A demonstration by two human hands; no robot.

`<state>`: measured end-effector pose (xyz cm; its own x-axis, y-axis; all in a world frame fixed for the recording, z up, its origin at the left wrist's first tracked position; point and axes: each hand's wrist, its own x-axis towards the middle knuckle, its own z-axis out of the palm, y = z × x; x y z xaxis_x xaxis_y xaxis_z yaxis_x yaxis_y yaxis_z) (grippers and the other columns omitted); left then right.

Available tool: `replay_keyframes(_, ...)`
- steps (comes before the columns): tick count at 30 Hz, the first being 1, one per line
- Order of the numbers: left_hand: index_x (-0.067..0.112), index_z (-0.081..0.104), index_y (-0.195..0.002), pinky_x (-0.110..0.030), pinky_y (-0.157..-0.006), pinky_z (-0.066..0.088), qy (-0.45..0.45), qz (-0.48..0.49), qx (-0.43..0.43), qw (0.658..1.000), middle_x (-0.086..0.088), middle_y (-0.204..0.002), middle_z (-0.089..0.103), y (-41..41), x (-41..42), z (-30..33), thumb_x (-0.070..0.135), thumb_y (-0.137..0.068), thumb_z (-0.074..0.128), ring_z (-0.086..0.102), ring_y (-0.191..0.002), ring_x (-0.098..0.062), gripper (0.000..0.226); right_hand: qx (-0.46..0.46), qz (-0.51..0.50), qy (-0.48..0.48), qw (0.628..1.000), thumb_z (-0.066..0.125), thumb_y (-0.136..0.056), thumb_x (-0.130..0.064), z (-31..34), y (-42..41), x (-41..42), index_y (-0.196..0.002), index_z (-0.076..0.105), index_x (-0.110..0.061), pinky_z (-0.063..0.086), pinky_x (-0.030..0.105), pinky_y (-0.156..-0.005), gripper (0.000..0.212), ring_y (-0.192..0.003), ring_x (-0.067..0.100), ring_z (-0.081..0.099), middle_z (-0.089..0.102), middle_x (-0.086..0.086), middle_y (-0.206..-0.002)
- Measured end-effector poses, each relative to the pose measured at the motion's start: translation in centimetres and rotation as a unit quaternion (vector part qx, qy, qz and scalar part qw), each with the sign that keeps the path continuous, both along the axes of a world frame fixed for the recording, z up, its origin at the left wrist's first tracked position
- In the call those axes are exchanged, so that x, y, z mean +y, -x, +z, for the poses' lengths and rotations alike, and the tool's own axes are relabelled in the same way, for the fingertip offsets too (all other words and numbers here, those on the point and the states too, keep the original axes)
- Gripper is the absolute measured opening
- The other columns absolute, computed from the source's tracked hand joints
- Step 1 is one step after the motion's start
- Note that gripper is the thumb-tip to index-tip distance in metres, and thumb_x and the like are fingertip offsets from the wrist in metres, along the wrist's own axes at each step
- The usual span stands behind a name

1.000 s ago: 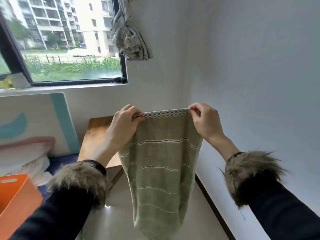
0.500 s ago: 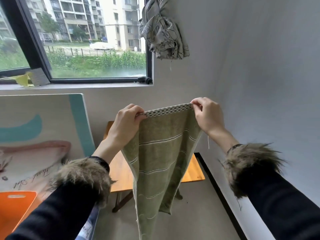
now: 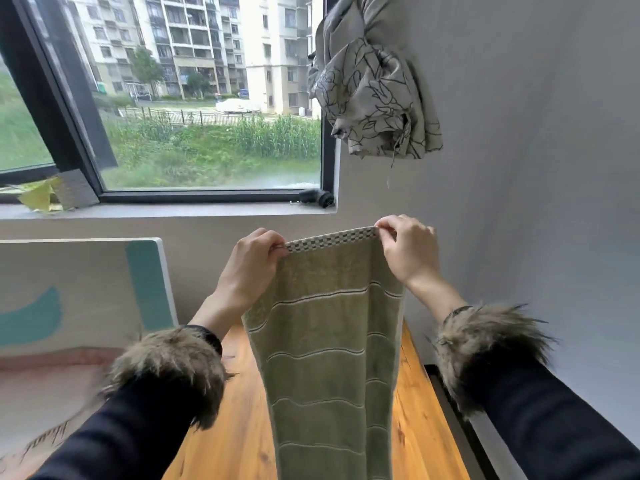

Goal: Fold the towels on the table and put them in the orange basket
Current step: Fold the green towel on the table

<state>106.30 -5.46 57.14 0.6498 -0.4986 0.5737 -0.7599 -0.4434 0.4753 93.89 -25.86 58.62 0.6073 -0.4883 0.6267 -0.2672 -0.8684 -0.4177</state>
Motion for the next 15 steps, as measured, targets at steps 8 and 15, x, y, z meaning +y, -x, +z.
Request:
replay_keyframes(8,0.004,0.069,-0.090,-0.031,-0.082,0.042,-0.065,0.005,0.079,0.995,-0.011,-0.092,0.065,-10.7,-4.5,-7.5,0.006,-0.086,0.061,0.058,-0.090,-0.029,0.010,0.124,-0.017,-0.030,0.992,0.046,-0.096,-0.024,-7.7,-10.5,-4.0,-0.105,0.067,-0.021,0.022,0.031,-0.086,0.023,-0.110,0.022,0.049,0.066,0.000,-0.110)
replay_keyframes(15,0.010,0.070,-0.093,-0.037,-0.083,0.041,-0.172,0.020,0.122,0.977,-0.011,-0.095,0.067,-19.4,-7.1,-19.0,0.010,-0.088,0.057,0.056,-0.096,-0.033,0.014,0.220,-0.038,-0.090,0.971,0.047,-0.095,-0.025,-18.5,-18.8,-5.9,-0.103,0.069,-0.023,0.024,0.033,-0.089,0.023,-0.112,0.023,0.047,0.065,0.001,-0.109)
